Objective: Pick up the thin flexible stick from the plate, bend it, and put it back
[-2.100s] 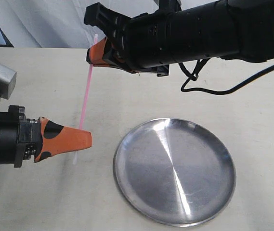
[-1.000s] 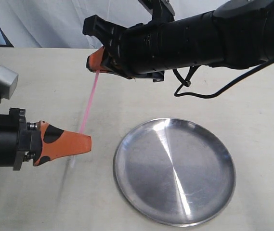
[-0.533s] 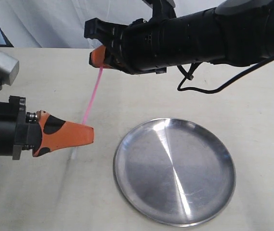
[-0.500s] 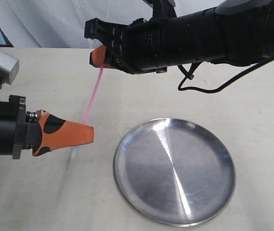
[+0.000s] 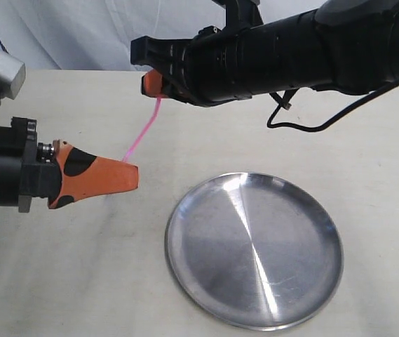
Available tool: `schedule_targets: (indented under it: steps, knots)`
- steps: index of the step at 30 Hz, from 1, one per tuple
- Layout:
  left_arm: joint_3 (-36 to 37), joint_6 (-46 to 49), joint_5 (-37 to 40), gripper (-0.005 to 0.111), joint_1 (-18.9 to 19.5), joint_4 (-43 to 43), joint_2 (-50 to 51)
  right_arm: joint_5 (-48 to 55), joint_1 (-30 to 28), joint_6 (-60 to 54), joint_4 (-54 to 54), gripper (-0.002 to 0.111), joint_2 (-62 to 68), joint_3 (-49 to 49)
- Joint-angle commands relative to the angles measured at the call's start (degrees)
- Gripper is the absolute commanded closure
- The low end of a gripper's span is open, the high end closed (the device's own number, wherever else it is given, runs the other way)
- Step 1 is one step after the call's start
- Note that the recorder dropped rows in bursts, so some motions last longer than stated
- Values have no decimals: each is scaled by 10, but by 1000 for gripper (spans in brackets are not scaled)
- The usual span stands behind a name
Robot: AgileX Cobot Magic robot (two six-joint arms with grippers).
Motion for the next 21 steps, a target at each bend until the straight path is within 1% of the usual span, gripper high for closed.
schedule_targets:
  steps: [1,5,11,21]
  knots:
    - [-11,20,-38,107,-3,-47,1,51,4,-11,-34,108,-1,3]
    - [-11,21,-57,107,-3,-58,1,60,4,-11,-38,108,-1,3]
    - [-31,34,-70,107,-3,-54,1,74,4,-9,-61,108,-1,3]
    - [-31,34,-108,107,-3,-54,1,93,4,-9,-65,108,-1,3]
